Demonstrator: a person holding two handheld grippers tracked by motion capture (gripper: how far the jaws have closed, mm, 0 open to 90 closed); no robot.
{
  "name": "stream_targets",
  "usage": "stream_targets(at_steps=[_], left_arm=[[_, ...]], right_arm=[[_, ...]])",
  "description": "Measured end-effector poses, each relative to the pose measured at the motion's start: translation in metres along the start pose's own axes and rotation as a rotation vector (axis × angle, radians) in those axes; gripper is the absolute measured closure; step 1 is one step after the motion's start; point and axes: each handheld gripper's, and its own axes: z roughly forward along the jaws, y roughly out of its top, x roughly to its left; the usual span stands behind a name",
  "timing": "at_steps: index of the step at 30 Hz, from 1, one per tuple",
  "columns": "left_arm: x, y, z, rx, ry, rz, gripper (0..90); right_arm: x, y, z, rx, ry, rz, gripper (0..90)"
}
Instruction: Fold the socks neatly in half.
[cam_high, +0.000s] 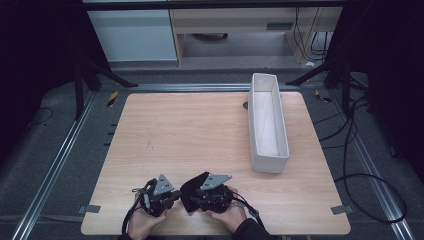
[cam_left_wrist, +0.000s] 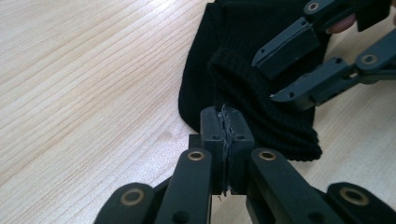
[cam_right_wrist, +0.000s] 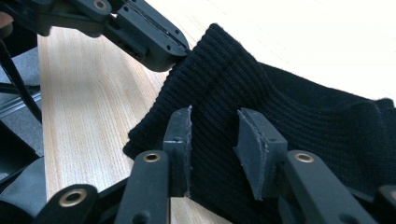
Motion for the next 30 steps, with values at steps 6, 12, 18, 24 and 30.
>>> stream_targets(at_steps=[6,12,18,24,30], left_arm=[[0.001,-0.001,0.001,-0.003,-0.001,-0.013,87.7],[0.001,-0.003,0.003,0.004,-0.001,-0.027,87.6],[0.003,-0.004,0.003,0.008,-0.004,-0.032,87.6],[0.006,-0.001,-0.001,-0.017,-0.012,-0.046,87.6],[0.016,0.010,0.000,-0.037,0.000,-0.071,87.6]], right_arm=[[0.007,0.002,-0.011,-0.079,0.011,0.007,57.1],[0.020,-0.002,-0.009,-0.074,0.047,0.002,56.7],[0.023,-0.005,-0.001,-0.041,0.072,-0.001,79.1],[0.019,0.000,-0.013,-0.075,0.074,-0.004,86.7],[0.015,0.005,-0.023,-0.105,0.061,-0.026,87.2]])
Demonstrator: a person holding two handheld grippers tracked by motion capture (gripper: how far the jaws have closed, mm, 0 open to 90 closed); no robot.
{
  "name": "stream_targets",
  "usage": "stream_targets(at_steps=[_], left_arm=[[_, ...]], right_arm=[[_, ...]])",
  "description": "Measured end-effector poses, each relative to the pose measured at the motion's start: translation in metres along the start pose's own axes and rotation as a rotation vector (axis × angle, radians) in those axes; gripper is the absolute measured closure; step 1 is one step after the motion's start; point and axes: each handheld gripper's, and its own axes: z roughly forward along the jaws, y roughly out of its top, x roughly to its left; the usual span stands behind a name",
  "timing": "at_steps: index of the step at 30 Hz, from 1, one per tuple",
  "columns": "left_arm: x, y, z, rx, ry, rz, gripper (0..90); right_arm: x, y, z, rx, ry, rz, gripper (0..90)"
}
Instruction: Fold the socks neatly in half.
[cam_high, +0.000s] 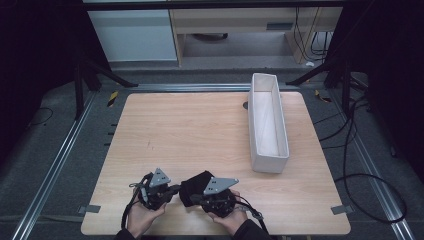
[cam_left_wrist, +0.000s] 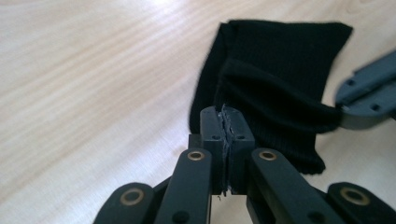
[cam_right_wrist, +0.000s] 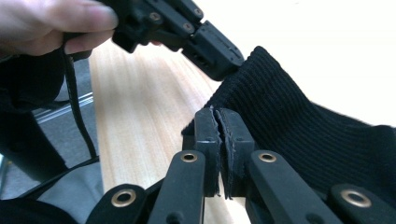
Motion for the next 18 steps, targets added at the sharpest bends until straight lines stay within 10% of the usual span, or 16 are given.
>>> stream_targets(at_steps=[8,18], left_arm=[[0.012,-0.008,0.016,0.053,-0.019,-0.044,87.0],[0.017,-0.013,0.016,0.052,0.001,-0.072,78.1]], right_arm=[[-0.007,0.008,0.003,-0.036,-0.035,-0.016,87.1],[-0.002,0.000,0.023,0.089,0.015,-0.020,76.9]])
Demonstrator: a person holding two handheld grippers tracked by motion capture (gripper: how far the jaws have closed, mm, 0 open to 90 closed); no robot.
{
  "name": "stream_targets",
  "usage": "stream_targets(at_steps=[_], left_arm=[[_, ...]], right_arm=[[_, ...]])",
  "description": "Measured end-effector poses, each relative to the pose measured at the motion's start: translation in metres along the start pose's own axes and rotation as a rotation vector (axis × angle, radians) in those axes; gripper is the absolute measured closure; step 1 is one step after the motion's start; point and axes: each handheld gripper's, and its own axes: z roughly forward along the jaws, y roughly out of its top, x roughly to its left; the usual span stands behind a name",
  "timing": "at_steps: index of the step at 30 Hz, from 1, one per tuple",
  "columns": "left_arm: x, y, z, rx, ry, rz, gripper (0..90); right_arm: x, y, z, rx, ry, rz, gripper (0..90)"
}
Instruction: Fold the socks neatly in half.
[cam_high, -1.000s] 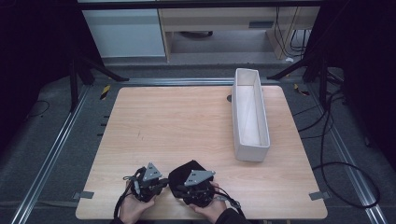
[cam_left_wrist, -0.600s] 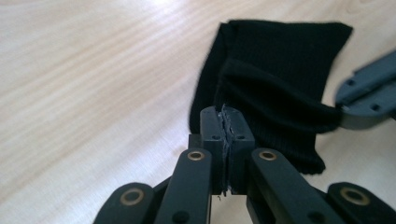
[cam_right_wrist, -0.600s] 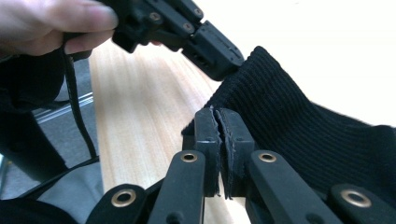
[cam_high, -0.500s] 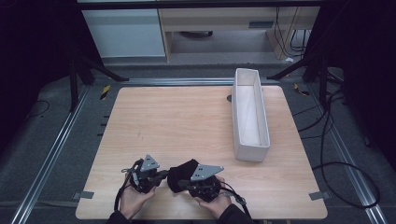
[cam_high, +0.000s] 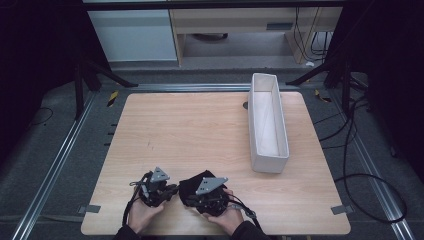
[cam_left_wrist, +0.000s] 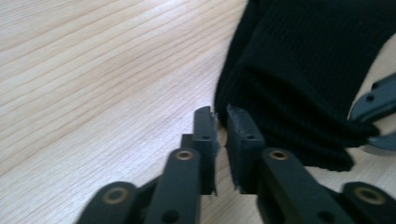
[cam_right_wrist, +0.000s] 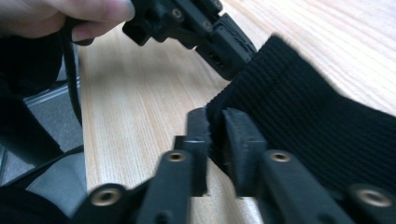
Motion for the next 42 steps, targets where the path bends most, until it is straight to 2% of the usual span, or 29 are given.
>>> stream_targets(at_steps=[2,4,6,8,10,12,15,17,20,23,27,30,31,33,35,39,42], left_arm=[[0.002,0.000,-0.005,-0.023,0.016,-0.018,75.3],[0.003,0.002,-0.011,-0.048,0.027,-0.029,69.8],[0.002,0.007,-0.018,-0.082,0.041,-0.032,65.8],[0.001,0.013,-0.021,-0.103,0.042,-0.030,61.4],[-0.002,0.020,-0.022,-0.124,0.047,-0.034,57.1],[-0.005,0.028,-0.019,-0.125,0.046,-0.026,54.6],[-0.009,0.037,-0.007,-0.100,0.037,-0.010,52.8],[-0.010,0.038,0.001,-0.066,0.045,0.000,52.7],[-0.011,0.031,0.008,-0.023,0.051,0.015,53.2],[-0.011,0.022,0.009,-0.011,0.038,0.012,53.0],[-0.012,0.019,0.008,-0.012,0.034,0.021,52.4],[-0.014,0.018,0.008,-0.011,0.040,0.027,51.7],[-0.014,0.018,0.008,-0.012,0.039,0.026,51.0],[-0.016,0.017,0.008,-0.011,0.038,0.029,50.9],[-0.017,0.017,0.009,-0.010,0.033,0.035,50.8],[-0.021,0.015,0.008,-0.013,0.025,0.055,50.6],[-0.022,0.016,0.005,-0.023,0.014,0.058,49.0]], right_arm=[[-0.001,0.001,-0.004,-0.021,0.001,0.009,74.1],[-0.004,0.003,-0.015,-0.067,-0.014,0.020,70.6],[-0.009,0.005,-0.025,-0.097,-0.050,0.026,69.2],[-0.019,0.005,-0.035,-0.122,-0.127,0.044,68.6],[-0.031,0.000,-0.042,-0.107,-0.219,0.070,69.3],[-0.042,-0.006,-0.045,-0.078,-0.278,0.095,70.7],[-0.052,-0.016,-0.043,-0.041,-0.318,0.117,71.2],[-0.055,-0.018,-0.041,-0.029,-0.326,0.120,71.2],[-0.060,-0.022,-0.036,-0.014,-0.337,0.122,71.2],[-0.064,-0.025,-0.031,0.004,-0.345,0.122,71.3],[-0.064,-0.022,-0.029,0.003,-0.350,0.115,70.4],[-0.062,-0.012,-0.031,-0.036,-0.343,0.110,71.2],[-0.062,-0.007,-0.030,-0.055,-0.328,0.107,73.5],[-0.061,0.000,-0.024,-0.059,-0.302,0.107,77.7],[-0.063,0.003,-0.014,-0.042,-0.280,0.107,80.0],[-0.068,0.002,0.001,0.004,-0.277,0.120,82.5],[-0.069,0.002,0.003,0.003,-0.281,0.117,81.4]])
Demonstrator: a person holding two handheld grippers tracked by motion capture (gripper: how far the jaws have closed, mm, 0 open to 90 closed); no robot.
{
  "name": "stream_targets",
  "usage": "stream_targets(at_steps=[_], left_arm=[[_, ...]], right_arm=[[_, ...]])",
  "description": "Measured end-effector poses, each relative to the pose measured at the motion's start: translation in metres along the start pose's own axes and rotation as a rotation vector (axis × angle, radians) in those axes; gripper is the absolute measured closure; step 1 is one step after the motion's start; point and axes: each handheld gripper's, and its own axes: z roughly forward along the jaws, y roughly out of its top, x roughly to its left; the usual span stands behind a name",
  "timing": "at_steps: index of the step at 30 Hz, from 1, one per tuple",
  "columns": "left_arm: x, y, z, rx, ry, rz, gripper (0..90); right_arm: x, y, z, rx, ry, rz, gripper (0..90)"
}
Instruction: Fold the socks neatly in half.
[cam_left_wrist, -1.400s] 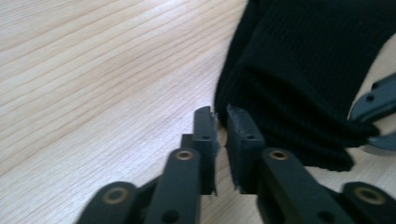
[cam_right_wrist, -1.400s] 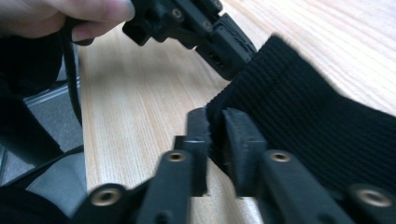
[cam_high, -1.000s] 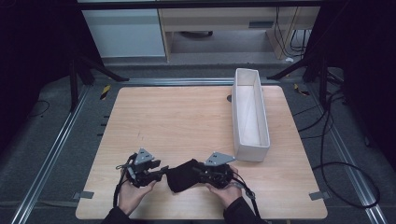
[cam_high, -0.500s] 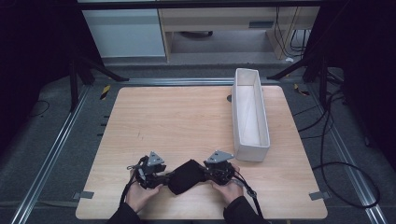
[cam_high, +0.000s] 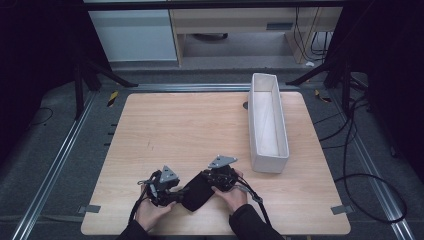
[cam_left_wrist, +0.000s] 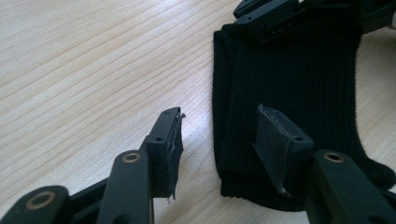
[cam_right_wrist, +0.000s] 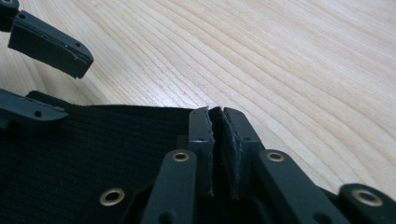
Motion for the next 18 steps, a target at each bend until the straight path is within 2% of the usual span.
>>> stream_targets(at_steps=[2,3,6,10,12,14,18], left_arm=[[0.000,0.000,-0.005,-0.014,-0.014,-0.003,47.5],[0.000,-0.001,-0.008,-0.021,-0.016,-0.004,46.8],[0.000,-0.003,-0.020,-0.040,-0.023,-0.002,45.9],[-0.004,-0.012,-0.027,-0.036,-0.030,0.021,45.5],[-0.008,-0.016,-0.025,-0.019,-0.032,0.036,45.3],[-0.010,-0.020,-0.022,0.001,-0.027,0.054,45.3],[-0.012,-0.024,-0.018,0.010,-0.034,0.056,45.4]], right_arm=[[0.000,0.002,-0.004,-0.015,-0.001,0.001,78.1],[-0.003,0.003,-0.011,-0.037,0.001,0.017,76.5],[-0.009,0.004,-0.030,-0.070,-0.020,0.027,72.0],[-0.017,-0.009,-0.050,-0.068,-0.021,0.065,66.7],[-0.018,-0.018,-0.052,-0.053,-0.013,0.087,64.7],[-0.017,-0.024,-0.051,-0.043,-0.014,0.089,63.1],[-0.016,-0.030,-0.042,-0.013,-0.012,0.090,61.9]])
